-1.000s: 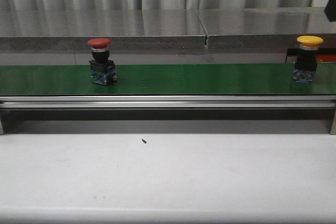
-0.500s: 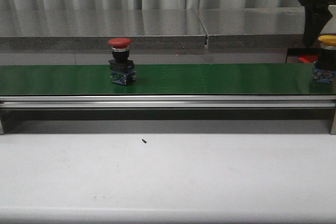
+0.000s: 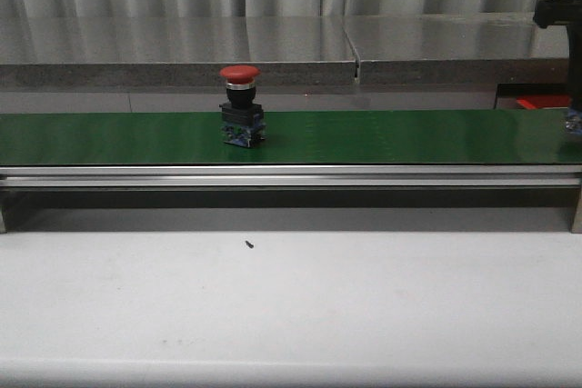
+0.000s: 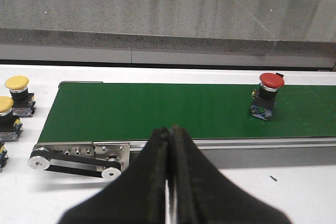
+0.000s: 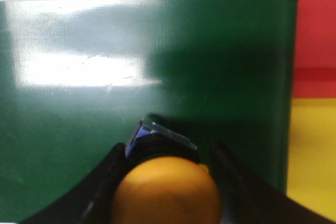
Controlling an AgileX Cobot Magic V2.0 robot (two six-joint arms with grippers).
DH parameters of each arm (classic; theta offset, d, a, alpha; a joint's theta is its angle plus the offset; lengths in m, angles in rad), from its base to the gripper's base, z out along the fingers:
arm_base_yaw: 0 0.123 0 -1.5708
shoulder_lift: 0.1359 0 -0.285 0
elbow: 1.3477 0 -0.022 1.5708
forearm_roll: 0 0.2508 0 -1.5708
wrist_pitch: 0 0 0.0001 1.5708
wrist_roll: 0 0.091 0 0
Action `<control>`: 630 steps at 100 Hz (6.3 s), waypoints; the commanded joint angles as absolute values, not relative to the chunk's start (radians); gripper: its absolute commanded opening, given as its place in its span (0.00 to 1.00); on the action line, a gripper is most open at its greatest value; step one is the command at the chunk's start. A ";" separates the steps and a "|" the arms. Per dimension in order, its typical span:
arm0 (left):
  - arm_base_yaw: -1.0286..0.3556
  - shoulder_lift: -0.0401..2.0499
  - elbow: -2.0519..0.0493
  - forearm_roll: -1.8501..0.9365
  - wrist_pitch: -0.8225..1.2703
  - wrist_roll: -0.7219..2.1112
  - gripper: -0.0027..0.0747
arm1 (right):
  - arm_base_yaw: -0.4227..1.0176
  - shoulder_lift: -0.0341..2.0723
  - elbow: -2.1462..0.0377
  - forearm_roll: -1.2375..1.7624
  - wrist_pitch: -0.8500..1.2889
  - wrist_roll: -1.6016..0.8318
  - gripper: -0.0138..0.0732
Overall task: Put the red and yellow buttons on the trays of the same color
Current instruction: 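Carry the yellow button into the yellow tray and open the right gripper, then lower the right gripper onto the red button on the belt and grasp, then lower the red button into the red tray and open the right gripper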
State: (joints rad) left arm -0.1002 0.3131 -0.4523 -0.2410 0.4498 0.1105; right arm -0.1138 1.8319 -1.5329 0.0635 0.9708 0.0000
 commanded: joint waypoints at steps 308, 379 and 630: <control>-0.105 0.321 -0.479 -0.258 0.373 0.108 0.01 | 0.091 1.574 -1.291 0.145 0.752 -0.311 0.80; -0.105 0.321 -0.479 -0.258 0.373 0.108 0.01 | 0.056 1.792 -1.506 0.137 0.851 -0.242 0.36; -0.105 0.321 -0.479 -0.258 0.373 0.108 0.01 | -0.300 1.640 -1.505 0.221 0.708 -0.301 0.86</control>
State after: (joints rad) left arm -0.1002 0.3131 -0.4523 -0.2410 0.4493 0.1105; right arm -0.3195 1.7879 -1.5942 0.2008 0.8315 -0.2724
